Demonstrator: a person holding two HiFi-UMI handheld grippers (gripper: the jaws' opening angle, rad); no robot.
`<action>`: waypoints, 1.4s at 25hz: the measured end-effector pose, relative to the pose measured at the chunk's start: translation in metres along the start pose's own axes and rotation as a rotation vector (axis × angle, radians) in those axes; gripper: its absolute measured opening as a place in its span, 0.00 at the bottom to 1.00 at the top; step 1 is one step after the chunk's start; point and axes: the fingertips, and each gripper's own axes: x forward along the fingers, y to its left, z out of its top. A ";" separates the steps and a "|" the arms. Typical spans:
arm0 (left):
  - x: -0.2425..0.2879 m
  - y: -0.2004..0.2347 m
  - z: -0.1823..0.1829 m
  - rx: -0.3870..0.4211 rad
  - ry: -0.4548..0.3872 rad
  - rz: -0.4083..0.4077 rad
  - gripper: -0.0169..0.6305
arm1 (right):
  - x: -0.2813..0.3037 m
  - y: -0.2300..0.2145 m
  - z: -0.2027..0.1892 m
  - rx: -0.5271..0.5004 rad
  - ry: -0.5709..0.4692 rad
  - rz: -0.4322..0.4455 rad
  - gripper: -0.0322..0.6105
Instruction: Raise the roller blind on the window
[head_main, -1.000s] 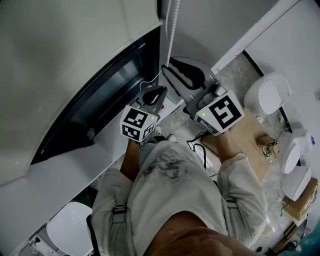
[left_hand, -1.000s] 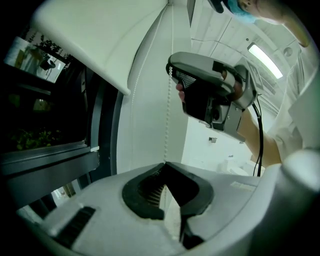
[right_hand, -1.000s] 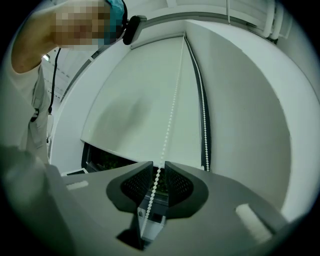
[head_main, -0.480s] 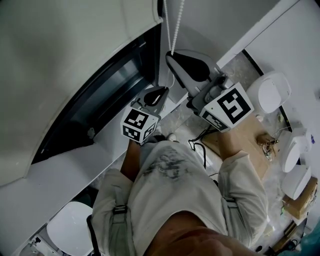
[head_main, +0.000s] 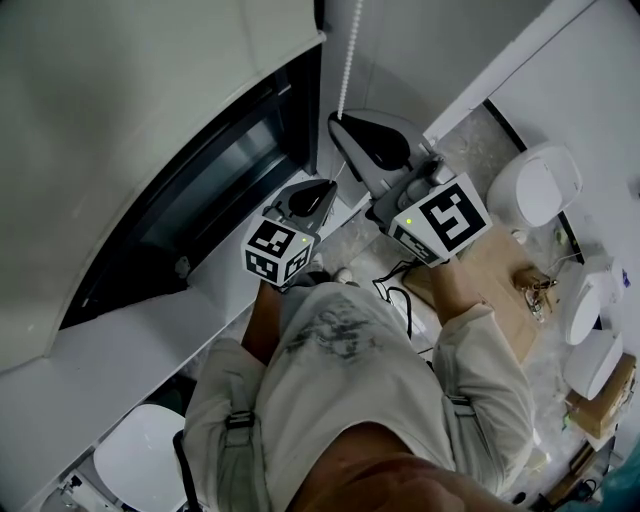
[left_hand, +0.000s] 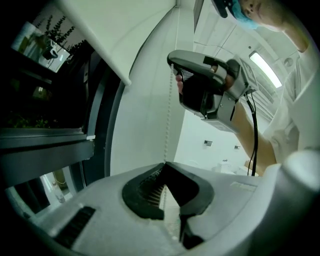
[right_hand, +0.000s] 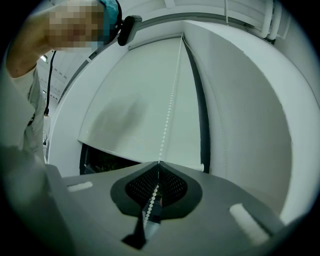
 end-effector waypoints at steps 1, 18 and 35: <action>0.000 0.000 -0.002 -0.011 -0.003 -0.005 0.04 | 0.000 0.000 -0.003 0.004 0.002 -0.001 0.06; 0.009 0.013 -0.052 -0.056 0.023 0.001 0.04 | -0.002 0.004 -0.052 0.014 0.064 -0.016 0.06; 0.015 0.019 -0.079 -0.057 0.061 0.006 0.04 | -0.005 0.018 -0.080 0.022 0.113 -0.027 0.07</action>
